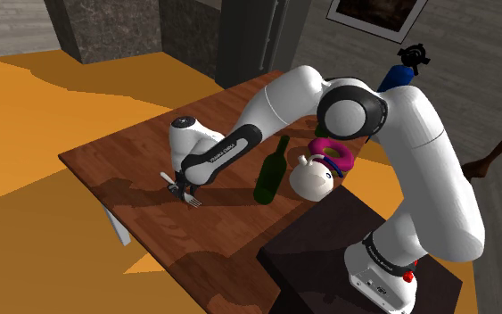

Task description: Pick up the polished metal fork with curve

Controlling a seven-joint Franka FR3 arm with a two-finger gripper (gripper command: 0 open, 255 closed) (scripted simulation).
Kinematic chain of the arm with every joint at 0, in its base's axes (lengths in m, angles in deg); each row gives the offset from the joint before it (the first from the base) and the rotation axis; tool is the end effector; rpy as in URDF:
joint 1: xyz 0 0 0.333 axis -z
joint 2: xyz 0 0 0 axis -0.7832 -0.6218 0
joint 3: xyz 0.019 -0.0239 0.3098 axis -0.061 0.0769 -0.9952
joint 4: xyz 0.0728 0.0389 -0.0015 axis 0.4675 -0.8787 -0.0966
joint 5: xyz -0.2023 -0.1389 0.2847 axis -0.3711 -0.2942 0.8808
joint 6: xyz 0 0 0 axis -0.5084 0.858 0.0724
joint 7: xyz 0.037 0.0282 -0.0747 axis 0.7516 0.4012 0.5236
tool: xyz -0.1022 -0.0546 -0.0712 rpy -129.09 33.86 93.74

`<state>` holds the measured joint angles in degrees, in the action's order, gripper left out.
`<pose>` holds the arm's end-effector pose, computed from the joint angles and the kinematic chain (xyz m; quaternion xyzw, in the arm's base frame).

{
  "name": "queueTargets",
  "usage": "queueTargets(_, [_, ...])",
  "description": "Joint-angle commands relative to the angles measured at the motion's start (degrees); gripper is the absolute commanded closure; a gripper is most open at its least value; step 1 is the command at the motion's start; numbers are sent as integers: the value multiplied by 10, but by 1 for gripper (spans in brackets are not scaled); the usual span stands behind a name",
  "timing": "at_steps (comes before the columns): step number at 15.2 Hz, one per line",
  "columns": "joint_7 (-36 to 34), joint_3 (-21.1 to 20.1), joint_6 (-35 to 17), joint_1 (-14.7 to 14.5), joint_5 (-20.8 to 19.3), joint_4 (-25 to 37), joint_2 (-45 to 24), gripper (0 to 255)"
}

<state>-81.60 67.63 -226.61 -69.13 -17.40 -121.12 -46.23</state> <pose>0.5813 0.3126 0.0796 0.9998 -0.0060 -0.0195 0.0070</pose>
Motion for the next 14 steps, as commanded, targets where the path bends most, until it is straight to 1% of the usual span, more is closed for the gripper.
queueTargets(1, [0, 1, 0, 1, 0, -2, -1, 255])
queueTargets(3, [0, 1, 2, 1, 0, 0, -2, 255])
queueTargets(14, [6, -13, 43, 12, 12, -28, 68, 255])
